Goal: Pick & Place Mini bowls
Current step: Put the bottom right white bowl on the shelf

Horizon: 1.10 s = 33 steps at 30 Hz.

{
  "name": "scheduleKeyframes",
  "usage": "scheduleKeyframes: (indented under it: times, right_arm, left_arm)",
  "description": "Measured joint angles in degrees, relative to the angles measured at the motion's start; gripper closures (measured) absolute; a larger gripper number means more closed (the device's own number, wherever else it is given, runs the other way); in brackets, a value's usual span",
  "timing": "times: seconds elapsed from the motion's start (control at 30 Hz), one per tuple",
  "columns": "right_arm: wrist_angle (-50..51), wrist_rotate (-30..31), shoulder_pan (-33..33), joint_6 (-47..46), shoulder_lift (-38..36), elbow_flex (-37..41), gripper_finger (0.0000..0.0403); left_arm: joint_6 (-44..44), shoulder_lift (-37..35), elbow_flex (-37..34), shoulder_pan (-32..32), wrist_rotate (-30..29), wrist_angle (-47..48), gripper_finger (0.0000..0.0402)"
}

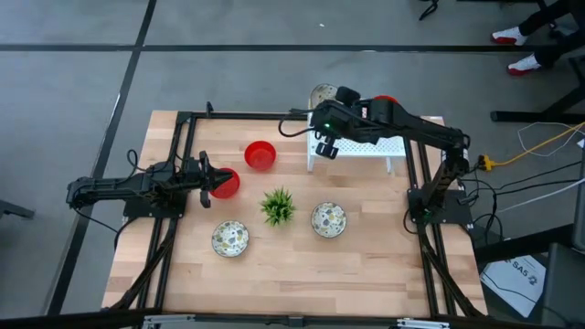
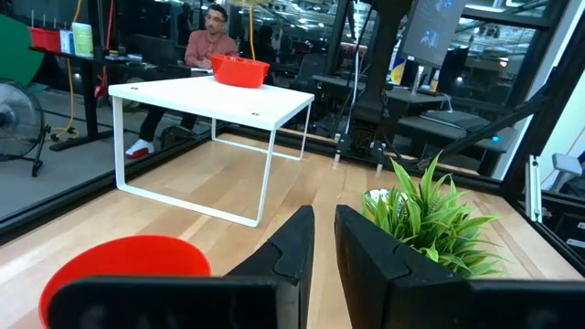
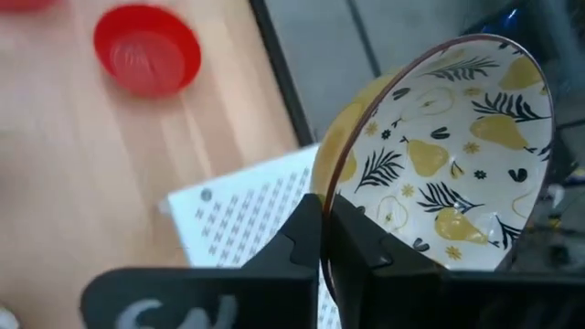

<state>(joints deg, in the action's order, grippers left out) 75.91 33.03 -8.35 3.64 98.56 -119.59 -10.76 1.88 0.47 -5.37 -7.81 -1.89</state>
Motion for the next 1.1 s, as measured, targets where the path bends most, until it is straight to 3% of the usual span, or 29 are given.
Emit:
scheduleKeyframes:
  times: [0.57, 1.1]
  right_arm:
    - [5.0, -10.3, -8.8, -1.5, 1.0, 1.1, 0.0392]
    - [-1.6, -13.2, -9.9, 2.2, 1.3, 13.8, 0.0392]
  left_arm:
    - [0.0, 0.0, 0.0, 0.0, 0.0, 0.0, 0.036]
    - [0.0, 0.0, 0.0, 0.0, 0.0, 0.0, 0.036]
